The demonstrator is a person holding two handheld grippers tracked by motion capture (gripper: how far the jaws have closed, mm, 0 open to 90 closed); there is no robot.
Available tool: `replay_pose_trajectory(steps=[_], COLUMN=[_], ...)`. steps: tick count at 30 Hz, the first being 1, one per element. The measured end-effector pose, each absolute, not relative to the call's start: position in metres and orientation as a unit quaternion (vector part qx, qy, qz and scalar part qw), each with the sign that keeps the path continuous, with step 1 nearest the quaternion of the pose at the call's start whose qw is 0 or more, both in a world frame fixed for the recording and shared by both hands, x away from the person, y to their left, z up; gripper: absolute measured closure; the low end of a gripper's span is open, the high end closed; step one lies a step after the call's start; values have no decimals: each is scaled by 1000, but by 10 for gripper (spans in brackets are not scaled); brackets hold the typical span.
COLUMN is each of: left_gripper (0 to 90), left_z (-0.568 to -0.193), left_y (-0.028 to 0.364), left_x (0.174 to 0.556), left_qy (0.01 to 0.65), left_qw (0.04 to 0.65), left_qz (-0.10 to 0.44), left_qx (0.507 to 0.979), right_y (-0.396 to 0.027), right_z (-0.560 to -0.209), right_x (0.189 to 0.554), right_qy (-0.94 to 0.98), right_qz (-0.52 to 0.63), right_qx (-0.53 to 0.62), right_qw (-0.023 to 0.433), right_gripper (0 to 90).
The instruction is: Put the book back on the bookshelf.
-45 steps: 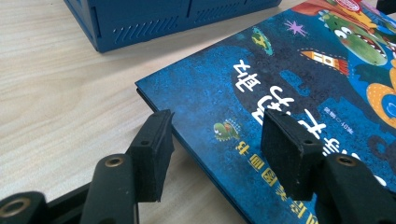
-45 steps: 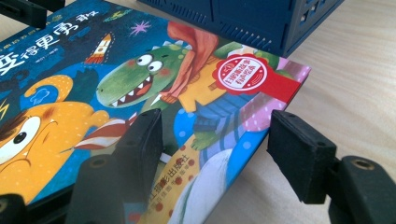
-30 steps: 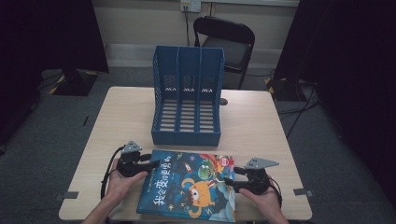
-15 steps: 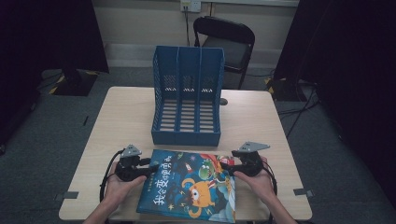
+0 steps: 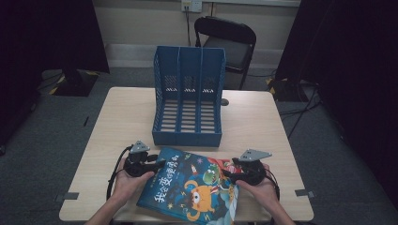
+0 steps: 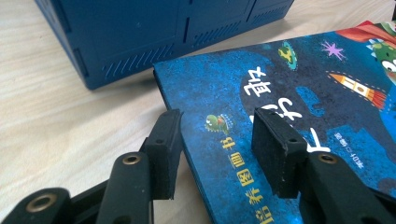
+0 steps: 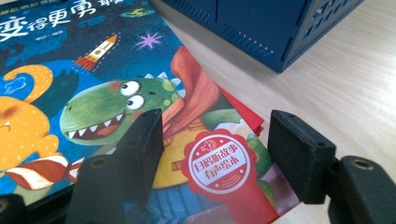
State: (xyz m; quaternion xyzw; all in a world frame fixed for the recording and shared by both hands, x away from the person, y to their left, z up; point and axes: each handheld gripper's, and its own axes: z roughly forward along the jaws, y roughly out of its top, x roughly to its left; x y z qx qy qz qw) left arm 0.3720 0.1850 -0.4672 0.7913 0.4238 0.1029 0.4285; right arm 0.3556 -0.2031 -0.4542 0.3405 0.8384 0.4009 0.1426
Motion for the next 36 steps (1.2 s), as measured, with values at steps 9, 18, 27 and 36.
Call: replay_pose_trajectory(steps=[9, 18, 27, 36], left_gripper=[546, 582, 579, 554], left_z=[-466, -463, -463, -464], left_y=[169, 150, 157, 188], left_x=[388, 404, 401, 362], left_qy=[406, 402, 400, 384], left_qw=[427, 420, 423, 425], left_qz=[96, 95, 78, 57], left_qx=[802, 808, 810, 818], right_y=[-184, -160, -148, -145], right_z=[-447, -444, -450, -450], right_x=[362, 377, 376, 375], right_qy=[842, 846, 857, 860], right_qz=[417, 422, 408, 401], right_qx=[320, 310, 304, 301], right_qw=[120, 99, 83, 98], right_gripper=[411, 478, 463, 406])
